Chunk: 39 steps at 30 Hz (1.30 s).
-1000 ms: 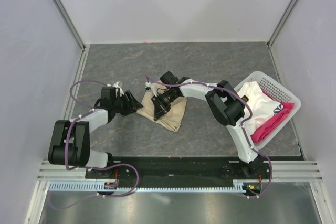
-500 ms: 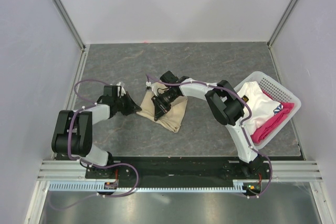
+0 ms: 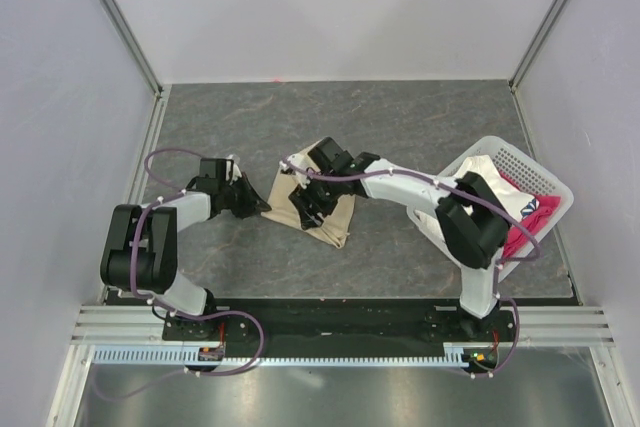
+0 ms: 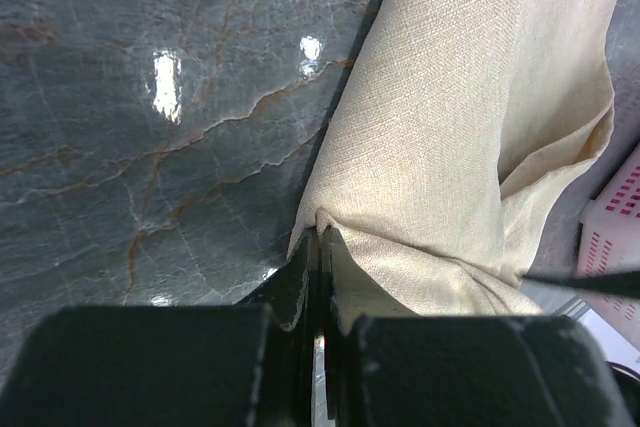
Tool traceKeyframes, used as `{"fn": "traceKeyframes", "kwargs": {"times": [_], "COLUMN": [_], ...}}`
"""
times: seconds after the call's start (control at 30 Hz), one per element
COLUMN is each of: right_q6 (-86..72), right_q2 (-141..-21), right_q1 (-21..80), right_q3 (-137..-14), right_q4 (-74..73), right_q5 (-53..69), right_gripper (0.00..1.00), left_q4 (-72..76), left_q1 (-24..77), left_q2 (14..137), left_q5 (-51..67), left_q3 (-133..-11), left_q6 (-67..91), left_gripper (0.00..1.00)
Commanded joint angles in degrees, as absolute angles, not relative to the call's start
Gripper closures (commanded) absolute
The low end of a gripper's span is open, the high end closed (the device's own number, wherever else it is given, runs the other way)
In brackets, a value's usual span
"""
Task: Fold the napkin, place the utensils inside, and roll it up
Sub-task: Roll the napkin with the utensil
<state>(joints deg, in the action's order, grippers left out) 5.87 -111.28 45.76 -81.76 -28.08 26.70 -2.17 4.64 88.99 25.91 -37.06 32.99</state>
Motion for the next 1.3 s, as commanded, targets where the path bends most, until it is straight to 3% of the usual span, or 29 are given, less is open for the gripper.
{"fn": "traceKeyframes", "kwargs": {"times": [0.0, 0.3, 0.7, 0.9, 1.0, 1.27], "right_q6": [6.8, 4.1, 5.6, 6.5, 6.4, 6.3], "right_q2": [-102.9, -99.5, -102.0, -103.5, -104.1, -102.8], "right_q1": [53.1, 58.0, 56.7, 54.8, 53.9, 52.6], "right_q3": [-75.3, -69.4, -70.6, -70.7, -69.2, -68.5], "right_q4": [-23.4, -26.4, -30.2, -30.7, -30.3, -30.9], "right_q5": [10.0, 7.0, -3.8, -2.8, -1.9, 2.6], "right_gripper": [0.32, 0.31, 0.32, 0.32, 0.35, 0.57], "left_q4": [-4.4, -5.5, -6.2, -6.2, -6.3, -6.6], "left_q1": [4.9, 4.9, 4.9, 4.9, 4.9, 4.8], "left_q2": [90.1, 90.2, 89.8, 89.9, 89.7, 89.6], "left_q5": [26.0, 25.7, 25.5, 25.5, 25.6, 25.7], "left_q3": [-39.5, -40.2, -40.4, -40.5, -40.5, -40.8], "left_q6": [32.3, 31.7, 31.2, 31.0, 31.0, 31.0], "left_gripper": [0.98, 0.98, 0.98, 0.98, 0.98, 0.98]}}
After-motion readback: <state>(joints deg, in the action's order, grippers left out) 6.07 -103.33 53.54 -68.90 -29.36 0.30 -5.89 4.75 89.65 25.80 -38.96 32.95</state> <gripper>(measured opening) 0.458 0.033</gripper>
